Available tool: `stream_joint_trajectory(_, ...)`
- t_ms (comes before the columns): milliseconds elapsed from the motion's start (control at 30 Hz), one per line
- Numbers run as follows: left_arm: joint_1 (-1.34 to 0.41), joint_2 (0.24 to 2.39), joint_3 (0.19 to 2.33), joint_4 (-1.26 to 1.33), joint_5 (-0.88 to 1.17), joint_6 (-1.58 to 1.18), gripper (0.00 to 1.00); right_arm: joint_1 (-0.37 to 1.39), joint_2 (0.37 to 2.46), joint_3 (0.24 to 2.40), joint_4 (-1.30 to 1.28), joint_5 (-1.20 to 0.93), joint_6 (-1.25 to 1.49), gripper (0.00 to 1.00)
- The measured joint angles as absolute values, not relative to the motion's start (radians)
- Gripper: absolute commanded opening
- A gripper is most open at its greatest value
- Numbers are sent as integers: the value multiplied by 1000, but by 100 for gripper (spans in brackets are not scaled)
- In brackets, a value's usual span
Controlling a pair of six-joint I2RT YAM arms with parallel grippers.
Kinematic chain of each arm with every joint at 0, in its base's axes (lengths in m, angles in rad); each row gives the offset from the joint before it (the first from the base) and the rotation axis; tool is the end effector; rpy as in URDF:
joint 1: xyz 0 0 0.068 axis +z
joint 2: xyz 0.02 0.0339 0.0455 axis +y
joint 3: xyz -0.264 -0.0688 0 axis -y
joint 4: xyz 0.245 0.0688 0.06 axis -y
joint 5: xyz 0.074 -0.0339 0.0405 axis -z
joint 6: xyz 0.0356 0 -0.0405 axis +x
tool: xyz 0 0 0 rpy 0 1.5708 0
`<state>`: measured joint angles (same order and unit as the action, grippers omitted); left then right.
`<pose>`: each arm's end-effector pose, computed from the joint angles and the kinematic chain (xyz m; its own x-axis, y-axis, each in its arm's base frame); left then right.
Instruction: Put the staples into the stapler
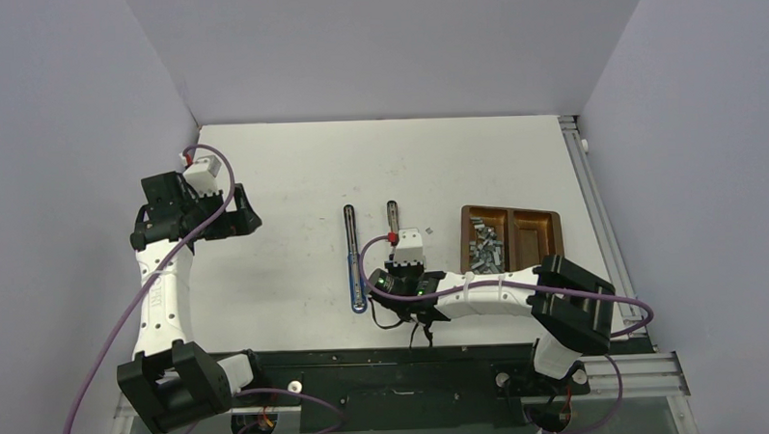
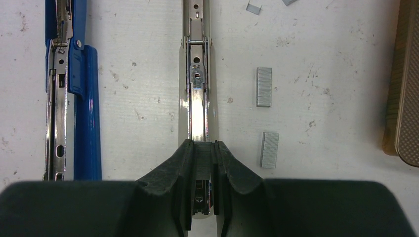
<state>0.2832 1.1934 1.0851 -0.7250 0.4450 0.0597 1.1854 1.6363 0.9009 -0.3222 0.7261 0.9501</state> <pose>0.2387 0.0535 0.3135 -0.7079 -0.1499 -0.6902 0.0681 0.9582 -0.2779 0.1379 0.2771 0.1694 -0.6545 0.0049 -0.7561 -0.0653 0.9959 0.0630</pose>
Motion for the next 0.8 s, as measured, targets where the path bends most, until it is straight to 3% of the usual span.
stream_joint_trajectory(800, 283, 1193, 1076, -723, 445, 56, 96, 1224, 1636, 901, -337, 770, 936, 9)
